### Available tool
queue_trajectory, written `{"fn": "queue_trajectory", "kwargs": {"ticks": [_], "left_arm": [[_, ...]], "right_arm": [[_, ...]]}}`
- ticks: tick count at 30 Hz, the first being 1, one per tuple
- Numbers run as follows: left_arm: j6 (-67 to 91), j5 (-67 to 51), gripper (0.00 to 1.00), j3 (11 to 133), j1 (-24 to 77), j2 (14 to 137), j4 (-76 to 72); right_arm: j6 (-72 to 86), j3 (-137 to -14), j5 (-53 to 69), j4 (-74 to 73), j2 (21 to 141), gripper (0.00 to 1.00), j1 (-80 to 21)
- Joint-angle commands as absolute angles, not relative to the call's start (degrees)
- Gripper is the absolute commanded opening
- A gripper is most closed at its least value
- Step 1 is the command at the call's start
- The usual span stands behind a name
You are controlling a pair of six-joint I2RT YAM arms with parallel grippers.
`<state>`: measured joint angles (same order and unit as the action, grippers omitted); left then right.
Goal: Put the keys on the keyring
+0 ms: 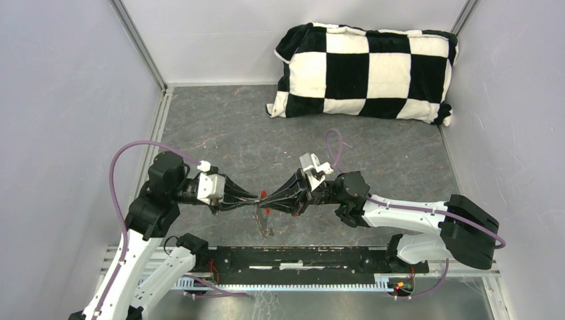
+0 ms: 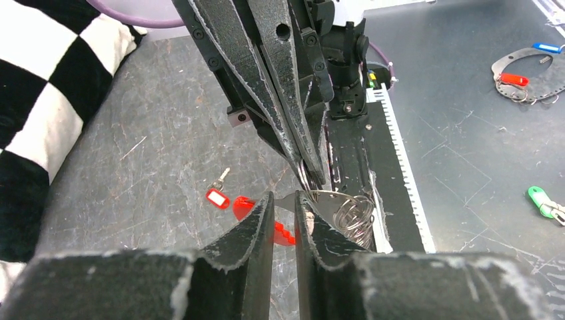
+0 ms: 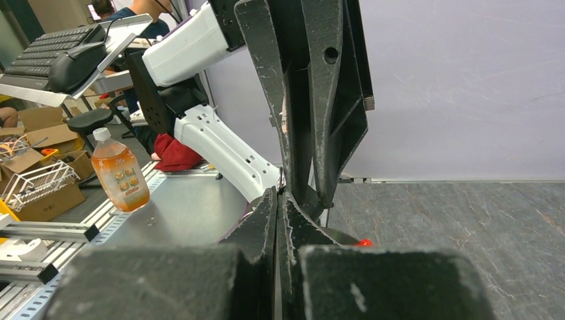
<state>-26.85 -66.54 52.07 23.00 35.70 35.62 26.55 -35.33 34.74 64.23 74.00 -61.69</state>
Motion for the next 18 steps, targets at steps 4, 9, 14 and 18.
{"fn": "queue_trajectory", "kwargs": {"ticks": [4, 9, 14, 18], "left_arm": [[-21.8, -68.9, 0.23, 52.8, 23.3, 35.6, 32.6], [-29.5, -67.7, 0.28, 53.6, 23.4, 36.0, 40.4], [-31.6, -66.0, 0.33, 53.3, 23.3, 35.9, 42.5], [-31.1, -66.6, 0.36, 54.0, 23.3, 36.4, 42.1]], "right_arm": [[27.3, -35.1, 34.4, 69.2, 73.5, 0.00, -61.2], [27.5, -34.3, 33.7, 69.7, 72.3, 0.00, -60.3], [27.0, -33.1, 33.0, 69.1, 70.6, 0.00, -59.5], [25.7, -33.0, 32.6, 67.0, 69.9, 0.01, -59.5]]}}
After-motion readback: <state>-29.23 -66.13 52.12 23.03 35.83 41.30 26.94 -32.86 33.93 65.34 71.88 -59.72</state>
